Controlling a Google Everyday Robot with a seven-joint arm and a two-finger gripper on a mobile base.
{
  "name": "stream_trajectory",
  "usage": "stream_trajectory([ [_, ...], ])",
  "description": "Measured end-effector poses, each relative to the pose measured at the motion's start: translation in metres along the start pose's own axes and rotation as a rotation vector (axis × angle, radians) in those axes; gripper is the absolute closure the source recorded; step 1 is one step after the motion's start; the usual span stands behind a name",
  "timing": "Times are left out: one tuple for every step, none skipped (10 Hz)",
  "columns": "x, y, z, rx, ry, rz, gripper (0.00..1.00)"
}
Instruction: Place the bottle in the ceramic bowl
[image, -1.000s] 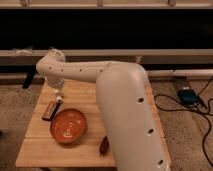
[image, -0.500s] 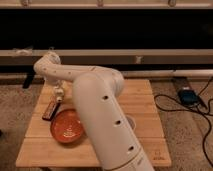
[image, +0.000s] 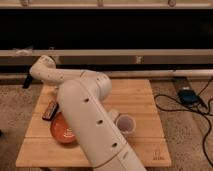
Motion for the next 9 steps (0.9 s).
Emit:
stream_trajectory([
  [-0.0014, 0.0007, 0.0061, -0.010, 0.000, -0.010, 0.20],
  [-0.0026, -0.0012, 0.0095, -0.017, 0.001, -0.023, 0.20],
  [-0.0047, -0.0046, 0.0129, -0.024, 0.001, -0.039, 0.20],
  [-0.0059, -0.0057, 0.0127, -0.028, 0.000, -0.043, 0.20],
  [-0.0052, -0.0045, 0.0129, -0.029, 0.001, -0.041, 0.20],
  [-0.0038, -0.0027, 0.0129, -0.030, 0.001, -0.039, 0.20],
  [-0.0045, -0.0036, 0.0129, -0.029, 0.001, -0.040, 0.20],
  [-0.0057, -0.0050, 0.0130, -0.029, 0.000, -0.042, 0.20],
  [-0.0055, -0.0050, 0.0129, -0.028, 0.001, -0.042, 0.20],
])
